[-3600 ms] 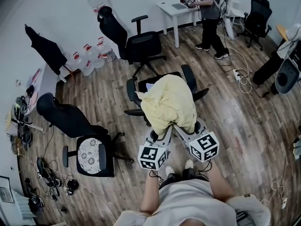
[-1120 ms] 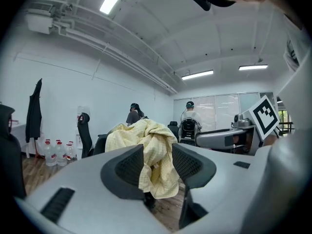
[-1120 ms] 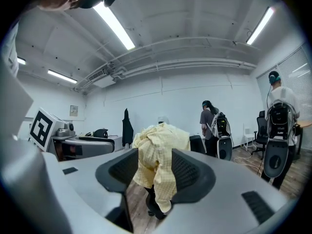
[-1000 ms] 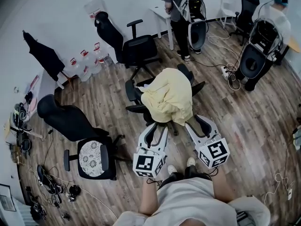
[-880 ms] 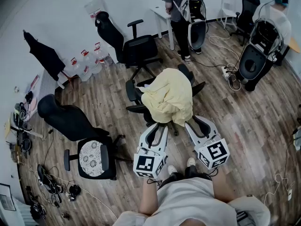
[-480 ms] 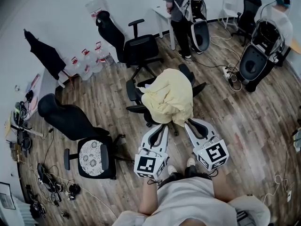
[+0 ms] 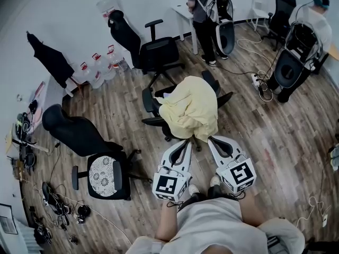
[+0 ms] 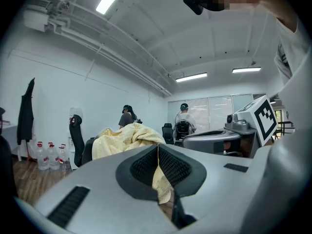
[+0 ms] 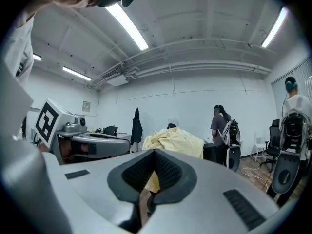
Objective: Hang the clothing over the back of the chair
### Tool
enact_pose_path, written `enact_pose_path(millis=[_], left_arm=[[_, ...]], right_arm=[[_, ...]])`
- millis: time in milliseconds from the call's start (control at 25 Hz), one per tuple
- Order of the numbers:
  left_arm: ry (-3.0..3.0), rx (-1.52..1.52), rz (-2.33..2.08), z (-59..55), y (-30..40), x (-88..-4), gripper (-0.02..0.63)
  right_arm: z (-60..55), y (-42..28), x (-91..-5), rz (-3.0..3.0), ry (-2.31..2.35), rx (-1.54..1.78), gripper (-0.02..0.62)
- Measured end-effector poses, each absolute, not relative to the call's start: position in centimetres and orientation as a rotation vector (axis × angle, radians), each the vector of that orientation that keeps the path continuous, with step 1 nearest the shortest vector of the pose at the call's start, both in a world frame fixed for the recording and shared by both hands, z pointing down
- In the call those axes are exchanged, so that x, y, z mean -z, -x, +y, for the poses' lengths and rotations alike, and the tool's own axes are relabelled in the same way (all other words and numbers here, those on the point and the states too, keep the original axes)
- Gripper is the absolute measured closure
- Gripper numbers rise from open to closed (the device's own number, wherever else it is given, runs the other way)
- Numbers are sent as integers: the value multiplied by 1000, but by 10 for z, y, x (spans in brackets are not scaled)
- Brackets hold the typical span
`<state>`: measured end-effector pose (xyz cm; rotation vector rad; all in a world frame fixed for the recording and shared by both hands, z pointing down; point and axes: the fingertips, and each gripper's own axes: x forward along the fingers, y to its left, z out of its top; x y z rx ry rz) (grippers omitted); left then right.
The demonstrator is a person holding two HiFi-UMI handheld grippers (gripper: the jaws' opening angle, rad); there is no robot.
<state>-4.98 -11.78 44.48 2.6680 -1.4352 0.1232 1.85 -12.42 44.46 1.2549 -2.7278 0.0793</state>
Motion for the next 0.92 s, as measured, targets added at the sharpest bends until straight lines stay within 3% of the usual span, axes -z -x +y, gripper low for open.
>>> enact_pose_path(millis=[920], left_arm=[[-2666,-126,-1430,-124,44,-452,581]], right_arm=[[-129,-21,-452,-2731,-1243,-77,574]])
